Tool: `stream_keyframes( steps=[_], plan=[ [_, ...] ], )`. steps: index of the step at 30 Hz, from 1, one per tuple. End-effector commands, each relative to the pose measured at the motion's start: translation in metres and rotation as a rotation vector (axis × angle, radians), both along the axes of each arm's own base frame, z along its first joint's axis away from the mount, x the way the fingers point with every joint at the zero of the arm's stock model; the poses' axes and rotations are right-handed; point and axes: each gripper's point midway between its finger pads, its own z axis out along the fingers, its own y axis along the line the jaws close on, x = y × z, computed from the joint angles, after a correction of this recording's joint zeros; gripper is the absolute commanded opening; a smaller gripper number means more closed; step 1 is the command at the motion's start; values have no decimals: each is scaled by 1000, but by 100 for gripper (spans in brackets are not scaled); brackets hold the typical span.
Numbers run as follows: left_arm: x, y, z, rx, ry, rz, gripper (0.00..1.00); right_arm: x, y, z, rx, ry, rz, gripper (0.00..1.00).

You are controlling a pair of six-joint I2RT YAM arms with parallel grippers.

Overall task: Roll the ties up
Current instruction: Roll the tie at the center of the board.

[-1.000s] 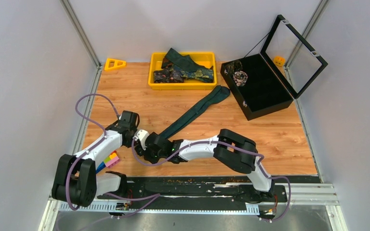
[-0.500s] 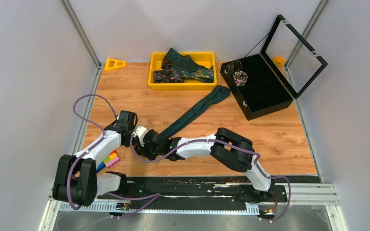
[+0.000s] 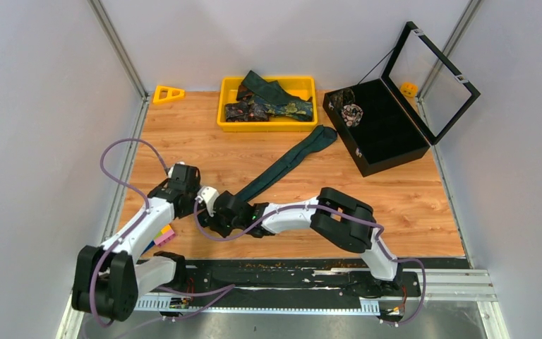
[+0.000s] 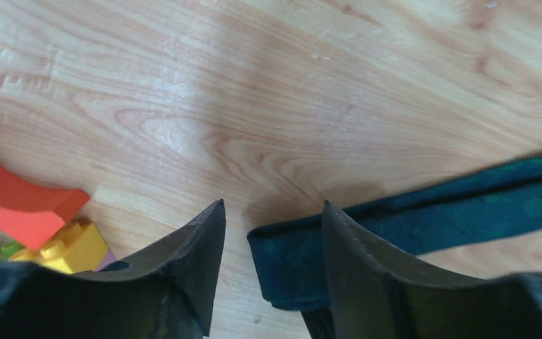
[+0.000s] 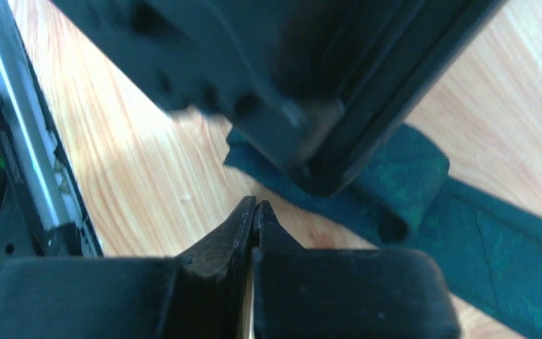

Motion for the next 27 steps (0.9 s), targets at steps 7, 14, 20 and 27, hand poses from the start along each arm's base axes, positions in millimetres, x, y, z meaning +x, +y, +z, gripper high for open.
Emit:
stream_keyframes(
  steps=[7, 14, 20, 27],
  plan=[
    [-2, 19, 73, 20, -263, 132, 78, -23, -18, 82, 146, -7, 91, 1],
    [-21, 3, 62, -164, -344, 200, 72, 4, -23, 106, 192, 59, 9, 1],
    [-29, -7, 44, -227, -320, 186, 69, 25, -16, 107, 207, 138, -4, 1],
    [-37, -12, 29, -262, -303, 187, 65, 36, -7, 85, 184, 204, 8, 1]
  ],
)
